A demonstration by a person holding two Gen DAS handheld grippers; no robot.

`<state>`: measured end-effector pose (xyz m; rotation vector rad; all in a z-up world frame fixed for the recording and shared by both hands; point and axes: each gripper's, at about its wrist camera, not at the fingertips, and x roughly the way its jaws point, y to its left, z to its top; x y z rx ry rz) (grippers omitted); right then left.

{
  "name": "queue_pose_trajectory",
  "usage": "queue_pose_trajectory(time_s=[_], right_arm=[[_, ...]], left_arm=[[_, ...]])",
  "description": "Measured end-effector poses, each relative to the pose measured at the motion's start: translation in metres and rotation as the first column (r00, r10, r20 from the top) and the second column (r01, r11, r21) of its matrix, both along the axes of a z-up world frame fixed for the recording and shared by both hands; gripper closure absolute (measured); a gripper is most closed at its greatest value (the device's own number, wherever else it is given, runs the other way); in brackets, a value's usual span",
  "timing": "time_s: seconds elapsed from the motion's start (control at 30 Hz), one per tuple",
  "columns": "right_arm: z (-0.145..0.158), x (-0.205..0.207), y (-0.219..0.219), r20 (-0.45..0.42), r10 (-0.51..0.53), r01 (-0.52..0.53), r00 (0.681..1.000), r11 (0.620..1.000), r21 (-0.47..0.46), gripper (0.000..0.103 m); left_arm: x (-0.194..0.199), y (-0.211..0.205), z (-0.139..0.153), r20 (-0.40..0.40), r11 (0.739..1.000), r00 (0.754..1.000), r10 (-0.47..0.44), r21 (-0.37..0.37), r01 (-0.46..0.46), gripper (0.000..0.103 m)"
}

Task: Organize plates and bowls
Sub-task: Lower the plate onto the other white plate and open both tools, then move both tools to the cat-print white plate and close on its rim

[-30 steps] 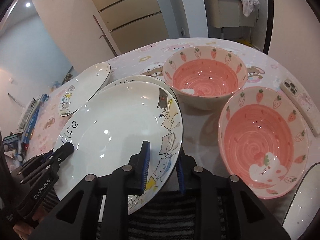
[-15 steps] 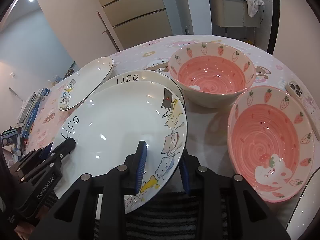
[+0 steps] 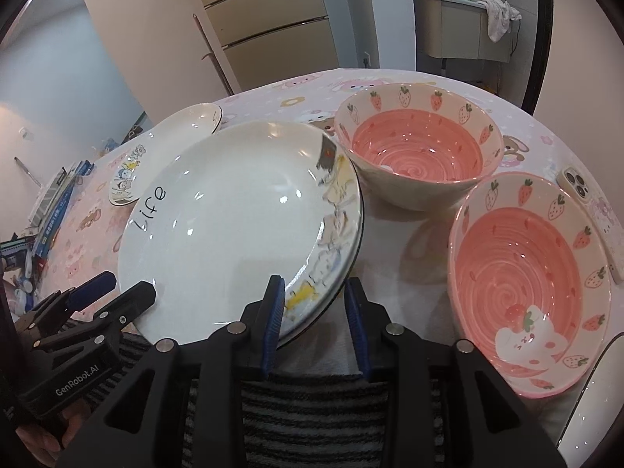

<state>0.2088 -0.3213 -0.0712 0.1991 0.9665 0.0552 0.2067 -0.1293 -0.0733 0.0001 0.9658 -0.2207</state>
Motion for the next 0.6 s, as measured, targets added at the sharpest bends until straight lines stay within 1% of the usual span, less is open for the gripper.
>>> queue_pose_trajectory(time_s=[0.07,0.2,0.33,0.47,0.5,0.6], right_arm=[[-0.002,0.002,0.001,-0.010,0.003,-0.003,1.000,1.000,-0.003,0.072],[-0.011,0.008,-0.006,-0.056,0.020,-0.014,0.998,0.995,0.102,0.069],[-0.010,0.009,-0.007,-0.058,0.021,-0.015,0.998,0.994,0.105,0.067],[-0.007,0.004,-0.008,-0.046,0.031,-0.026,0.998,0.993,0.118,0.067],[-0.004,0.001,-0.009,-0.035,0.026,-0.022,0.999,0.994,0.111,0.067],[0.002,-0.005,-0.009,-0.013,0.019,-0.018,1.000,0.995,0.096,0.065]], left_arm=[[-0.002,-0.001,0.001,0.009,1.000,1.000,0.002,0.010,-0.002,0.032],[-0.007,-0.003,0.003,0.037,1.000,0.999,-0.007,0.023,0.006,0.032],[-0.012,-0.001,0.010,0.082,1.000,0.997,-0.009,0.016,0.008,0.032],[-0.020,0.008,0.029,0.163,1.000,0.987,0.005,0.018,-0.008,0.032],[-0.025,0.013,0.038,0.203,0.999,0.979,0.024,0.020,-0.028,0.032],[-0.036,0.023,0.062,0.267,0.999,0.963,0.035,0.000,-0.036,0.032]])
